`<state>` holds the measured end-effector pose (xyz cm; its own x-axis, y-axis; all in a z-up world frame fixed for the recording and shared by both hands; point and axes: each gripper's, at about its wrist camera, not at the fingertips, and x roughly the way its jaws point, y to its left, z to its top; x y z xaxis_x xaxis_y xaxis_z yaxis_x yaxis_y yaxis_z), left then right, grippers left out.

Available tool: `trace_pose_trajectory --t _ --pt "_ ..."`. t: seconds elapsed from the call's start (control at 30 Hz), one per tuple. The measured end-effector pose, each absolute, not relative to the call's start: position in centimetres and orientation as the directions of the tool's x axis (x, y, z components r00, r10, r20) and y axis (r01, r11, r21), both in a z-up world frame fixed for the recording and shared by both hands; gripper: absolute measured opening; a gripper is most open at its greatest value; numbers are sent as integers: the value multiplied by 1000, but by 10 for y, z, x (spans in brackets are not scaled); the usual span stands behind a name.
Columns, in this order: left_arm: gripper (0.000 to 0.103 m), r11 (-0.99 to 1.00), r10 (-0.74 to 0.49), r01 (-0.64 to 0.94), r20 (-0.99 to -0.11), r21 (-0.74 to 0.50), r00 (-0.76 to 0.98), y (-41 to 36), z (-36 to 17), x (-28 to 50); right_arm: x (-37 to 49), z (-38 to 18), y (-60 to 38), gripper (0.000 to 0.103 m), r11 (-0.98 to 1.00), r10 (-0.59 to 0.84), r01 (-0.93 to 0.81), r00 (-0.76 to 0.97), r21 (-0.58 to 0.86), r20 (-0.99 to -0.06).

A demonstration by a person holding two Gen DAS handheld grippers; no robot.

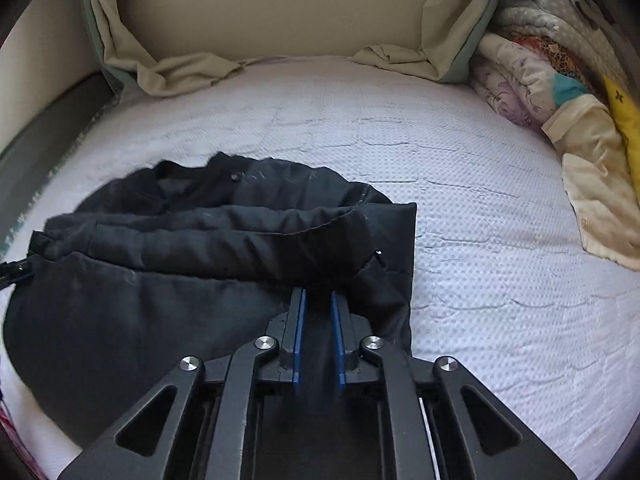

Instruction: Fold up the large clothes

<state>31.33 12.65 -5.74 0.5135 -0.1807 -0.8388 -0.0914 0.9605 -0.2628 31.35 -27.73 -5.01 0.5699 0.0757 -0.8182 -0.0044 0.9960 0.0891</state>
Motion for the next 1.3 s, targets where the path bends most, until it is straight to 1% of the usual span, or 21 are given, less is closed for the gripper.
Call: trace_pose_trajectory --t 0.07,0.13,0.23,0.3,0.4,0.47,0.5,0.6,0.77,0.83,0.93,1.0,1.03,1.07,1.1,1.13,1.17,1.2,1.23,1.27,1.3 --pt "32 956 -198 -90 -843 -278 501 131 -64 317 320 -62 -277 2 997 67 -5 557 78 -828" --pt "31 965 -183 -74 -849 -252 496 128 -70 320 324 -73 -279 0 997 58 6 532 73 -844" --pt "28 975 -162 -55 -854 -217 495 120 -77 324 333 -87 -282 0 995 72 22 501 96 -862" --pt "26 971 -175 -59 -852 -234 493 121 -83 328 338 -94 -283 0 994 79 26 491 106 -867" --pt "15 961 -193 -80 -850 -264 490 126 -92 334 338 -103 -287 0 992 93 30 493 123 -865" --pt "6 958 -192 -92 -848 -270 495 129 -97 338 337 -108 -284 0 994 83 16 502 106 -861" --pt "5 958 -190 -95 -846 -271 499 129 -98 339 336 -109 -282 0 996 72 11 507 90 -859" --pt "4 959 -186 -89 -834 -269 519 126 -101 339 334 -113 -274 0 1000 25 -4 529 27 -848" --pt "4 981 -115 -68 -823 -183 557 109 -103 339 336 -121 -260 0 999 -36 -9 569 -49 -822" --pt "4 979 -121 -71 -821 -192 557 109 -103 342 337 -122 -256 0 997 -58 -3 581 -74 -812" --pt "4 972 -132 -93 -830 -215 542 110 -100 346 338 -120 -255 0 998 -56 3 577 -67 -815" --pt "4 963 -145 -118 -834 -243 532 115 -90 343 340 -113 -262 0 1000 -15 17 556 -7 -831" --pt "10 959 -153 -125 -835 -254 528 114 -86 343 341 -107 -266 0 999 13 31 541 36 -841" --pt "22 955 -161 -130 -835 -266 526 113 -79 342 340 -103 -270 0 997 34 45 532 68 -846" --pt "29 953 -166 -130 -831 -273 530 113 -73 339 339 -95 -275 0 992 60 62 522 108 -851" --pt "45 953 -166 -126 -822 -275 545 111 -64 336 337 -88 -279 1 987 85 73 515 142 -853" --pt "59 959 -145 -119 -806 -258 574 105 -51 331 336 -82 -281 14 984 100 77 516 162 -851" --pt "65 966 -120 -114 -793 -232 597 100 -42 325 332 -72 -282 23 981 111 75 531 177 -840" --pt "74 976 -85 -106 -774 -192 627 93 -32 318 327 -61 -280 41 982 111 67 557 177 -823" --pt "82 985 -49 -94 -751 -146 658 83 -22 311 321 -52 -276 46 985 100 59 580 164 -809" --pt "85 992 -22 -76 -725 -102 688 73 -13 303 315 -42 -270 46 990 80 45 604 135 -793"
